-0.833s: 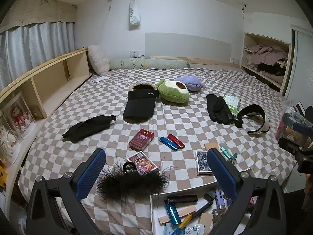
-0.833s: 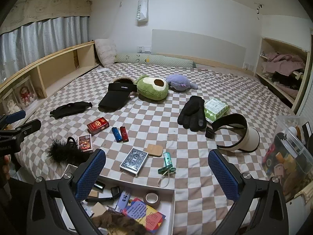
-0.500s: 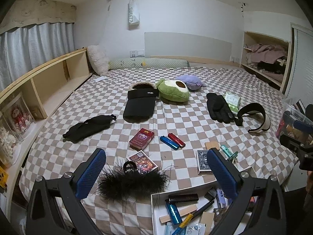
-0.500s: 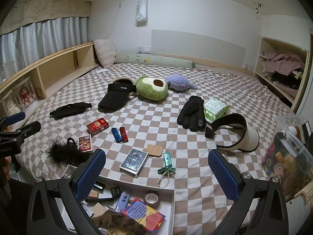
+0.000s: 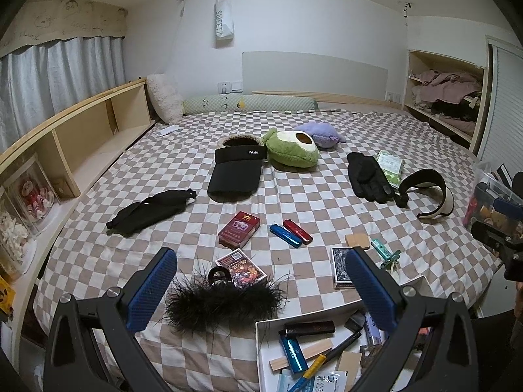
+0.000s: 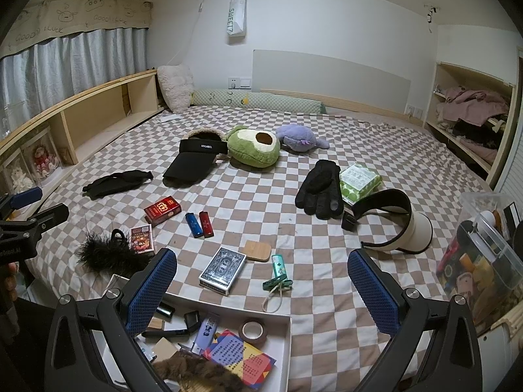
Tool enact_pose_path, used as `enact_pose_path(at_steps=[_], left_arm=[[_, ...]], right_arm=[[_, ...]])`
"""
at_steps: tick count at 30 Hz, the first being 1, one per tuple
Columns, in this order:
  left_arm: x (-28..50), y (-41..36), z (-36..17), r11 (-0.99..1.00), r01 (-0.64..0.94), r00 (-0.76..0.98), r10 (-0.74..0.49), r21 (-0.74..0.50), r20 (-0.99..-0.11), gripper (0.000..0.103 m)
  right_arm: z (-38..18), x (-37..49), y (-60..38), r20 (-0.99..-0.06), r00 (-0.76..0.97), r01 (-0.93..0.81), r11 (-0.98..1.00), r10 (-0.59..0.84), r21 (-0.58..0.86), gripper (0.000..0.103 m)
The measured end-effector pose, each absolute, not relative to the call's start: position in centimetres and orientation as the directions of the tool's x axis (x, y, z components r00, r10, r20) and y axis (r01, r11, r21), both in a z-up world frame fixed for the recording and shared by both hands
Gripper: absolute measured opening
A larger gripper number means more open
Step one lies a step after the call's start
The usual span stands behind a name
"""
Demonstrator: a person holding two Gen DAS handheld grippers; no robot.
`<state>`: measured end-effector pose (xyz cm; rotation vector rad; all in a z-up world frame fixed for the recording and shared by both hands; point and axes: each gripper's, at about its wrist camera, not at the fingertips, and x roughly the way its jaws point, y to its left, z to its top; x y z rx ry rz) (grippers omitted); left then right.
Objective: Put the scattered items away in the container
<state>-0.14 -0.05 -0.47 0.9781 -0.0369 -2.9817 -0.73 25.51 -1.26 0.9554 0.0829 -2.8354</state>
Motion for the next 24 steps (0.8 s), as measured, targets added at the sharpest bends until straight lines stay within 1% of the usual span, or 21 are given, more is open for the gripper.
enact_pose_path(at_steps=[24], left_arm=[[-0.41,-0.72,-0.86,-1.000,0.002,-0.788,-0.005,0.005,-0.616,0.103]], right_arm=[[-1.81,-1.00,25.34,-0.615,-0.782,0.148,-0.989,-0.103,-0.023,0.103]])
